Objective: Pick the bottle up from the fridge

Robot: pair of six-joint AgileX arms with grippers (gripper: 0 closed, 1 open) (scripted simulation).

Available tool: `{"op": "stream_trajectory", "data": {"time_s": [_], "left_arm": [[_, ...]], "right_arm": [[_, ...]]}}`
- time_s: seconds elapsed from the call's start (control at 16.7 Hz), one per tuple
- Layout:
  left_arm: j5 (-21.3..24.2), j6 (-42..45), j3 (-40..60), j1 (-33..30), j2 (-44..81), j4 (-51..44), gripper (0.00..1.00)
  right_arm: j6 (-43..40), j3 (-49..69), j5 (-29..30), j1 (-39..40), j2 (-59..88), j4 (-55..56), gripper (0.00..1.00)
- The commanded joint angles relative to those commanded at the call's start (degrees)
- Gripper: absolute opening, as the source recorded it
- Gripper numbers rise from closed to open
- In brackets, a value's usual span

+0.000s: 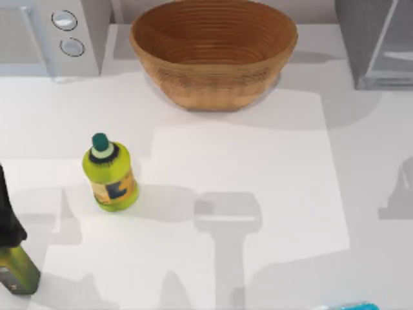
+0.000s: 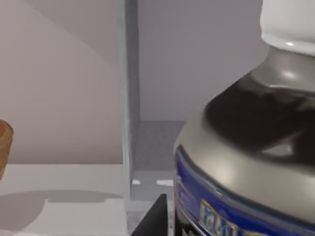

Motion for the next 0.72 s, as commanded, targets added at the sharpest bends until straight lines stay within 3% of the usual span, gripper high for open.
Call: {"op": "stream_trajectory", "data": {"time_s": [0.3,0.72], "left_arm": [[0.0,0.0,0.0,0.0,0.0,0.0,1.0],[0.0,0.0,0.0,0.0,0.0,0.0,1.0]], "right_arm": [[-0.2,-7.3,2.7,3.1,-15.9,-10.1,0.0],[-0.2,-8.2,3.1,3.5,-17.9,-11.6,0.0]]}}
